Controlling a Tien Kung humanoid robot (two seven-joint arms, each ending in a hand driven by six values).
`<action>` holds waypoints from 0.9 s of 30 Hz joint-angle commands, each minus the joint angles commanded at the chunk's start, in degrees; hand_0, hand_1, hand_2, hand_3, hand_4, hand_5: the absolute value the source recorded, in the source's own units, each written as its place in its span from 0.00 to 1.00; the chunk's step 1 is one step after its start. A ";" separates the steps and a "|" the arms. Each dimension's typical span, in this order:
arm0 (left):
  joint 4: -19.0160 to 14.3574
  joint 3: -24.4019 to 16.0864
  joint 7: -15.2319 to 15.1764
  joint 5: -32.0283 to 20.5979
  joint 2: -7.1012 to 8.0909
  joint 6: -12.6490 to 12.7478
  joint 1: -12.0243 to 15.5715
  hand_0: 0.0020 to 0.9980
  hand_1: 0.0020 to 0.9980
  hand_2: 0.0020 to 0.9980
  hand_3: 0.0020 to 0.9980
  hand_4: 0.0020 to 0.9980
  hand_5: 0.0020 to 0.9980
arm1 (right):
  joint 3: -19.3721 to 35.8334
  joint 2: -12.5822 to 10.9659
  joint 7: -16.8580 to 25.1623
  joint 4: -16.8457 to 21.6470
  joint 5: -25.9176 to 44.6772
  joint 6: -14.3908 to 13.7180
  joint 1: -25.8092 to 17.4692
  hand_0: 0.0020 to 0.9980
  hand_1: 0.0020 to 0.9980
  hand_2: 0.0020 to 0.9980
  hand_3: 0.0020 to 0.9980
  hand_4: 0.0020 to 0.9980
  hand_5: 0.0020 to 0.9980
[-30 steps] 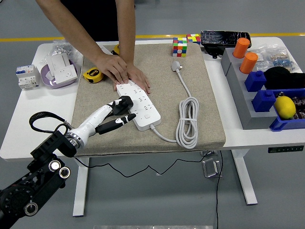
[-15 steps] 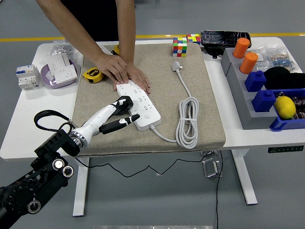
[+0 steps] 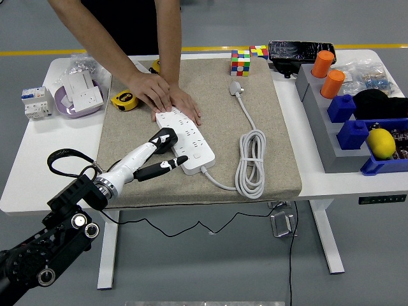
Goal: Pick up the plug,place it near the board,insert it into the board,press the button
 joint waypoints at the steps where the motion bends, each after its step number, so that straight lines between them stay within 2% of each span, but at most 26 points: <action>1: -0.01 -0.04 0.00 0.06 -0.08 0.01 0.02 1.00 1.00 1.00 1.00 1.00 1.00 | 0.04 0.00 0.00 0.01 -0.03 0.00 0.01 0.96 0.92 0.84 0.84 1.00 0.99; 27: 0.36 0.64 -0.19 0.71 -0.15 0.22 -1.48 1.00 1.00 1.00 1.00 1.00 1.00 | 0.41 0.15 -0.03 -0.04 -0.17 0.05 0.03 0.96 0.92 0.84 0.83 1.00 0.99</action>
